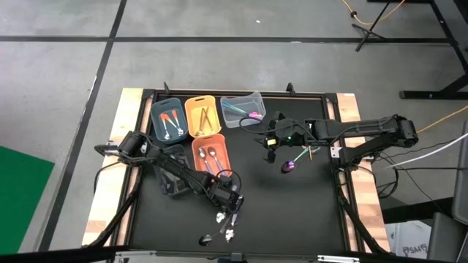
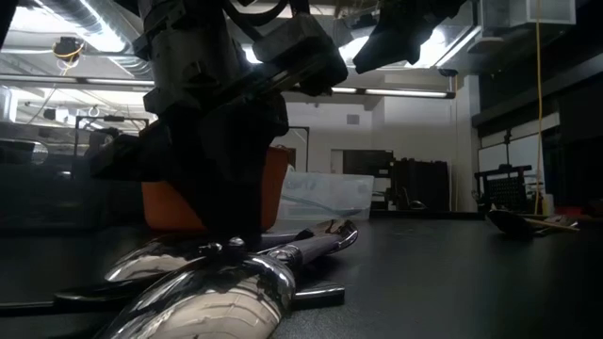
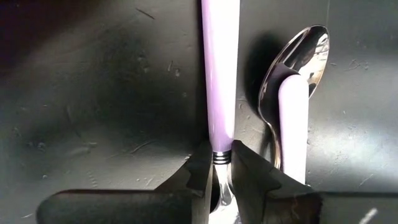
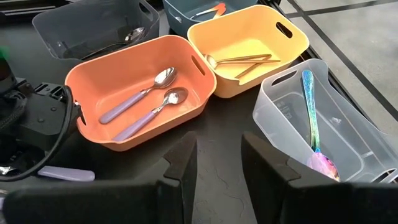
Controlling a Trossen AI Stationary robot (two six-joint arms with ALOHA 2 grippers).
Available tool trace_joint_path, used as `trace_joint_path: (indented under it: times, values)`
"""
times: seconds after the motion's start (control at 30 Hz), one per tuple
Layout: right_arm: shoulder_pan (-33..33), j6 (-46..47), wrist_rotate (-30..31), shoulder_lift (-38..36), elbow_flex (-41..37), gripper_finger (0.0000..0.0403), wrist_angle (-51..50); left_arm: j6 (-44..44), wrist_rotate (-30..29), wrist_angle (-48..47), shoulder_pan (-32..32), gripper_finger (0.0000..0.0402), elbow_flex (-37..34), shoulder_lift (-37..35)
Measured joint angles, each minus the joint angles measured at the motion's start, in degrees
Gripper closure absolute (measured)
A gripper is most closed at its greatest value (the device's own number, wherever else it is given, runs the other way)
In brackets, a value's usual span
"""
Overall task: Sort silverware by color (type)
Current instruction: Put the purple spoon into the orange bin
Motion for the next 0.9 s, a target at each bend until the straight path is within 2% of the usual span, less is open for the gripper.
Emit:
trace_joint_path:
  times: [0.23, 0.53, 0.9]
  values:
    - [0.00, 0.00, -0.02, 0.00, 0.00, 0.0292, 0.18, 2.16, 0.71, -2.61, -0.04, 0.0361, 2.29, 0.18]
    - [0.00, 0.00, -0.07, 0.00, 0.00, 0.0292, 0.24, 8.42, -2.38, -16.46, -0.15, 0.0361, 9.58, 0.66]
    - [0.00, 0.00, -0.04, 0.00, -0.02, 0.0292, 0.22, 9.53, -2.38, -19.21, -0.13, 0.0361, 13.68, 0.46]
